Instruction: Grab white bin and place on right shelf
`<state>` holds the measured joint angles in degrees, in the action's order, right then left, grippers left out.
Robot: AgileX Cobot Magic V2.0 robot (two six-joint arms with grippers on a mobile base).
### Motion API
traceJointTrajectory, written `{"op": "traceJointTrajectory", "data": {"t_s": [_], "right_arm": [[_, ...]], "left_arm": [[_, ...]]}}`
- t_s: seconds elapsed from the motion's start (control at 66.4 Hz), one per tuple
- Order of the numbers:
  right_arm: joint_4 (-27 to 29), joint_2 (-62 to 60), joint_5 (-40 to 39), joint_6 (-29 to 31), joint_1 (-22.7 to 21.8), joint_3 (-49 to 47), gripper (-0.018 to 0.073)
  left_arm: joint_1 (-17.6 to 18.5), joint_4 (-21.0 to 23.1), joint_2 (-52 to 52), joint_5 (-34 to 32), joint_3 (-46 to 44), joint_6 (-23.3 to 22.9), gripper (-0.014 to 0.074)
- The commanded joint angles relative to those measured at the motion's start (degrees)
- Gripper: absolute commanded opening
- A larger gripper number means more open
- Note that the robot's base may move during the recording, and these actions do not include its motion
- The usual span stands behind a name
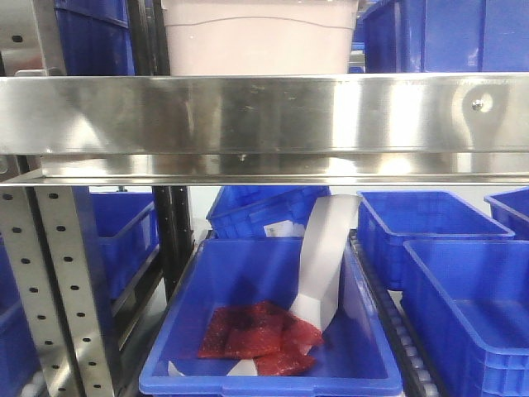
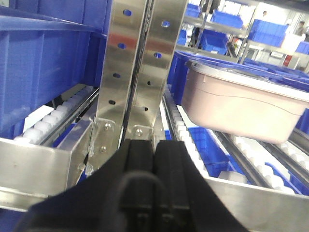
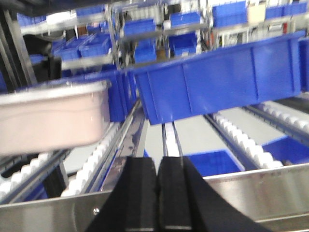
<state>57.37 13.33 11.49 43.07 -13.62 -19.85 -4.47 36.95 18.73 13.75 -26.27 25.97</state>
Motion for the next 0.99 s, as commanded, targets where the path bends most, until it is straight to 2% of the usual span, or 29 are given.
{"op": "traceJointTrajectory", "data": {"t_s": [0.0, 0.121, 0.271, 0.467, 0.738, 0.904, 0.979], "right_arm": [[1.7, -1.5, -3.8, 0.7, -0.2, -0.7, 0.0057], [2.1, -2.0, -0.4, 0.6, -0.2, -0.7, 0.0057], [2.1, -2.0, 4.7, 0.6, -0.2, -0.7, 0.0057], [2.1, -2.0, 7.6, 0.6, -0.2, -0.7, 0.0057], [2.0, -2.0, 8.2, 0.7, -0.2, -0.6, 0.0057], [1.9, -2.0, 1.9, 0.7, -0.2, 4.0, 0.0057], [-2.7, -2.0, 1.6, 0.5, -0.2, 6.1, 0.0057]], "left_arm": [[0.6, 1.6, -1.0, -4.4, -0.5, -0.4, -0.0117], [0.6, 4.2, -1.2, -3.0, -0.2, -0.4, -0.0117], [0.6, 4.2, -1.2, -2.3, -0.2, -0.4, -0.0117], [0.6, 4.2, -1.2, -2.3, -0.2, -0.4, -0.0117], [0.6, 4.2, -1.2, -2.3, -0.2, -0.4, -0.0117], [0.6, 4.2, -1.2, -2.3, -0.2, -0.4, -0.0117], [0.6, 4.2, -1.2, -2.3, -0.2, -0.4, -0.0117]]}}
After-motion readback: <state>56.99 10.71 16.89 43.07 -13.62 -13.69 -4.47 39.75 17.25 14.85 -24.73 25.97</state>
